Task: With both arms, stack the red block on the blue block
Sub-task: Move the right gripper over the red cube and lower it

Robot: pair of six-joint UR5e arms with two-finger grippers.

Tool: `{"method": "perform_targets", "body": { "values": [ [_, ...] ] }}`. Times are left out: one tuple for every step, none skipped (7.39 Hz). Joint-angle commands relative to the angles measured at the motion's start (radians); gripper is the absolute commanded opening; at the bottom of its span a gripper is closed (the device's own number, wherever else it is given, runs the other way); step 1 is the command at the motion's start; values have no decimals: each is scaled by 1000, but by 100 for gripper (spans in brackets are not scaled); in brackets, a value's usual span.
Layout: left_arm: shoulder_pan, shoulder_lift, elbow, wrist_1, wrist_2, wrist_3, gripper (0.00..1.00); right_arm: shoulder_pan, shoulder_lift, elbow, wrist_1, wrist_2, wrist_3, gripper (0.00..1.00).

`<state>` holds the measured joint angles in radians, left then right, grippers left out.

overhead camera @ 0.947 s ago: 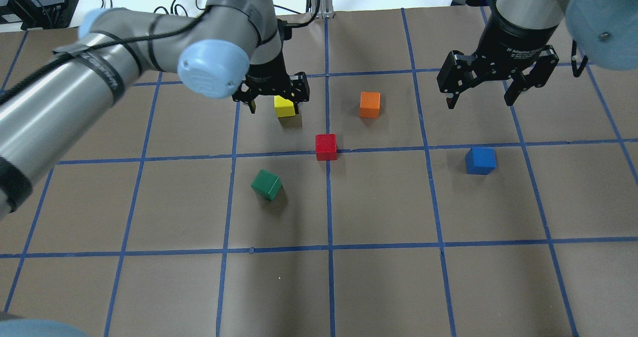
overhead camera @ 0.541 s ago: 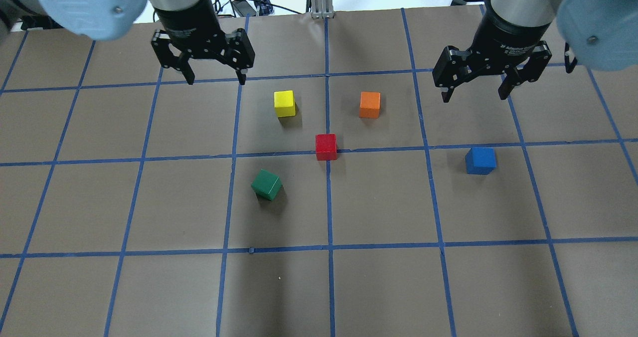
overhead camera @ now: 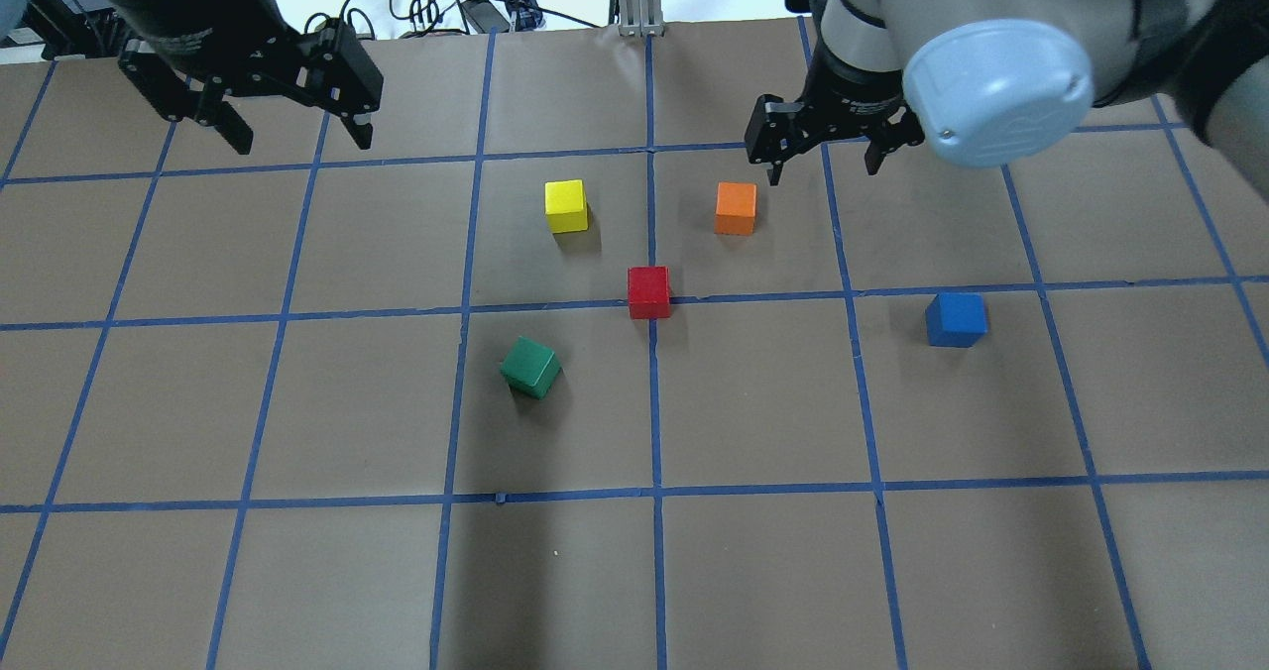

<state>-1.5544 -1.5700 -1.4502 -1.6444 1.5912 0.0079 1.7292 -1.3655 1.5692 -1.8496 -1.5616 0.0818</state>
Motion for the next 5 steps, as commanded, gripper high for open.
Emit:
{"method": "perform_targets", "body": {
  "values": [
    [36,35,-126,143,10,3,100,93,100,0,-115,2,87,100],
    [34,35,-140,135,7,4,100,127,149,0,-158,2,130,100],
    [31,24,-127,121,6,4,100,159,193,0,-193,2,151,100],
    [31,30,-127,120,-3,15,100,185,227,2,-200,3,156,100],
    [31,36,-130,124,6,15,100,203,249,2,-213,5,173,100]
  ]
}}
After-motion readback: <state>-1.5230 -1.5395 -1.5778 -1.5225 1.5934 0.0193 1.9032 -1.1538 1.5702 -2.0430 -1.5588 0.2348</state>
